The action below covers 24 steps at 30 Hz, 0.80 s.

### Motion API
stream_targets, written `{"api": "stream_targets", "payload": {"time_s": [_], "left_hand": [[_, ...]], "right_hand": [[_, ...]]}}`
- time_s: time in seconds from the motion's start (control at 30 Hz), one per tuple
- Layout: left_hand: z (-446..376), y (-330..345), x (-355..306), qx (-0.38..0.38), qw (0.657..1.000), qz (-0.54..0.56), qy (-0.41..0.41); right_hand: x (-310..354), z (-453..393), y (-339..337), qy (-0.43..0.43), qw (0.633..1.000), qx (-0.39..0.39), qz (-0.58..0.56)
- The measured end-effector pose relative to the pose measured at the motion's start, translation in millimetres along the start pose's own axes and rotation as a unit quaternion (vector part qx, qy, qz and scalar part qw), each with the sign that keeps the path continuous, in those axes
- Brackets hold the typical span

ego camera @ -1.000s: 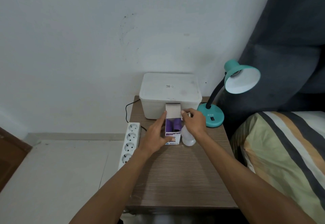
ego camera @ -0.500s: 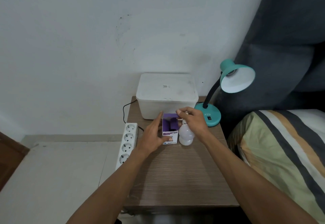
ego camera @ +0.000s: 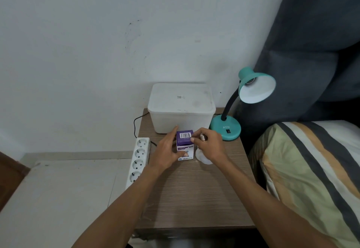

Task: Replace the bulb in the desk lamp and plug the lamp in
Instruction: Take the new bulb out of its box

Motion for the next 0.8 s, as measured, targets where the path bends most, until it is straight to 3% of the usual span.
{"api": "stream_targets", "payload": {"time_s": [0.2,0.33,0.43,0.57,0.7,0.8], "left_hand": [[-1,2,-5,-0.001,0.999,-0.027,0.022],[2,3,-6,-0.004,0.998,-0.038,0.058],[8,8,-9,-0.014,0.997,-0.045,0.056],[14,10,-14,-0.035,0.997,-0.052,0.044],[8,6,-12,-0.058,0.995,-0.072,0.036],[-2,1,-9,-0.086,0.994,-0.070,-0.002]], "right_hand": [[-6,1,4,-0.016,0.999,-0.027,0.044],[0,1,2,-0.041,0.980,-0.053,0.185],[5,4,1,-0.037,0.975,-0.055,0.212],[3,8,3,-0.008,0.986,-0.046,0.162],[-2,11,-8,0.064,0.992,-0.105,0.043],[-7,9,-15,0.071,0.990,-0.120,0.020]]}}
Point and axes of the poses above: each hand's wrist, its own z-axis away from the middle knuckle, its own y-axis out of the palm, x = y × z, the point moved 4 cm from there along -z, towards the middle knuckle, and after that the axes turned 13 degrees about y, right-handed, at the moved point
